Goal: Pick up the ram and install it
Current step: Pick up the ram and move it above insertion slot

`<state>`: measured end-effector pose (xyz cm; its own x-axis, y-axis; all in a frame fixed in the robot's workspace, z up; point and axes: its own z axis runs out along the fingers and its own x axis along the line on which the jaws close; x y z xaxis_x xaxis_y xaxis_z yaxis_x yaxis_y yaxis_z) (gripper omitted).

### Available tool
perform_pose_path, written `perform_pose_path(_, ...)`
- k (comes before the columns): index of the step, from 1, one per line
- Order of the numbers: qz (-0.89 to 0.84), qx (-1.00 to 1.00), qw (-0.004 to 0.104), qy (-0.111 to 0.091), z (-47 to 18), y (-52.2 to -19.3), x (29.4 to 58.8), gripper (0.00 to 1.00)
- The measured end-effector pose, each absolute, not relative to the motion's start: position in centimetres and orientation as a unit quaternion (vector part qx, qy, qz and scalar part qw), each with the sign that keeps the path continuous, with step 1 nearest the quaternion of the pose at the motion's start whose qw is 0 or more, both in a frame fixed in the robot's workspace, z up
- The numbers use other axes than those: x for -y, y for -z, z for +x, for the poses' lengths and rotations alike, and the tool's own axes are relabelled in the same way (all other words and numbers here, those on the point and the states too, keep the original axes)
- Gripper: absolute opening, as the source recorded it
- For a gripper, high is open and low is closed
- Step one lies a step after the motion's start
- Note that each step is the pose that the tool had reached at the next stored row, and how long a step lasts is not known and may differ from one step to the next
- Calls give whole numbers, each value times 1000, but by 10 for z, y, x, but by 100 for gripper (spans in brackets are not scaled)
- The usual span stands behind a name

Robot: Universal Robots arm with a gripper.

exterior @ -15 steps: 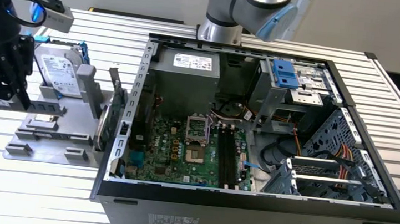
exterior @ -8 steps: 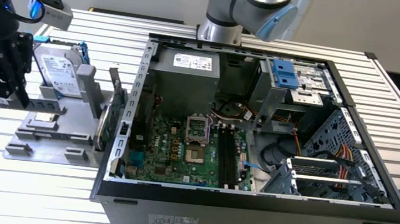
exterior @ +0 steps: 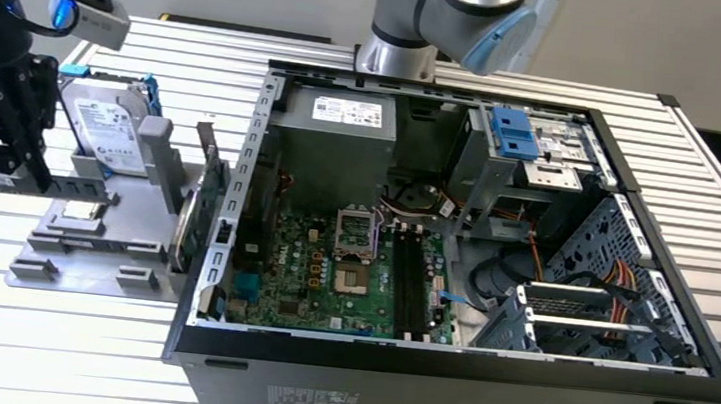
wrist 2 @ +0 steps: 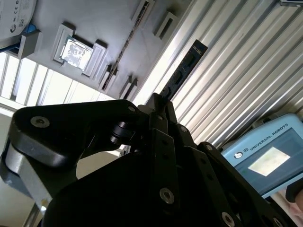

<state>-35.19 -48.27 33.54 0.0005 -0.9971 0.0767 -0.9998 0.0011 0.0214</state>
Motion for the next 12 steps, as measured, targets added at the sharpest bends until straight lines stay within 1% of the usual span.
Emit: perform_pose_path(12, 706, 707, 34, -20, -352, -338, 483, 0)
